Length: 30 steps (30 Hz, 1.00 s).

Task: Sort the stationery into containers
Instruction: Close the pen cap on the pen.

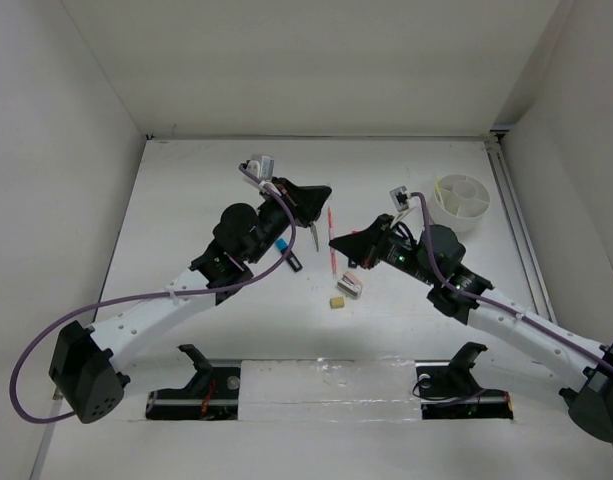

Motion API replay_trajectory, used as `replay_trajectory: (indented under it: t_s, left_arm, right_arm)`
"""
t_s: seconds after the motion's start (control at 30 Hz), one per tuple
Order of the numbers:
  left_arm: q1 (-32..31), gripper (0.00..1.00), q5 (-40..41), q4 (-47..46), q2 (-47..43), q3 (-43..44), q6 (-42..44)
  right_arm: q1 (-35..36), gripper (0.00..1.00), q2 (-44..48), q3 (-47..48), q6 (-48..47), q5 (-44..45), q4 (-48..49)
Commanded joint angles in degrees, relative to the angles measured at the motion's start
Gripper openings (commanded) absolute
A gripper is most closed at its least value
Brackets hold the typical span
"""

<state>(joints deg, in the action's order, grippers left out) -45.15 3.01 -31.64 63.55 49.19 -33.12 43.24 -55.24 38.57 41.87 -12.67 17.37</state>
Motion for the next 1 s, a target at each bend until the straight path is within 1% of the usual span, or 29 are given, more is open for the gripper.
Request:
replay_trajectory:
  t_s: [0.0, 0.23, 0.83, 0.97]
  left_arm:
    - [0.1, 0.0, -0.3, -3.7, 0.3, 0.5, -0.2]
    - [0.1, 0.0, -0.3, -3.7, 0.3, 0.5, -0.7]
    - [0.1, 0.0, 1.5, -2.0, -1.0, 1.1, -0.7]
    - [0.1, 0.0, 1.5, -2.0, -1.5, 1.6, -0.7]
  right_arm:
    - [0.8, 0.0, 0.8, 3.2, 0.1, -0.7, 4.2]
    - [0.8, 0.0, 1.3, 3.2, -0.5, 1.6, 3.1]
    - [1.3, 0.0, 0.2, 3.7, -0.5, 1.1, 2.0]
    - [1.3, 0.0, 0.2, 3.2, -0.5, 2.2, 2.0]
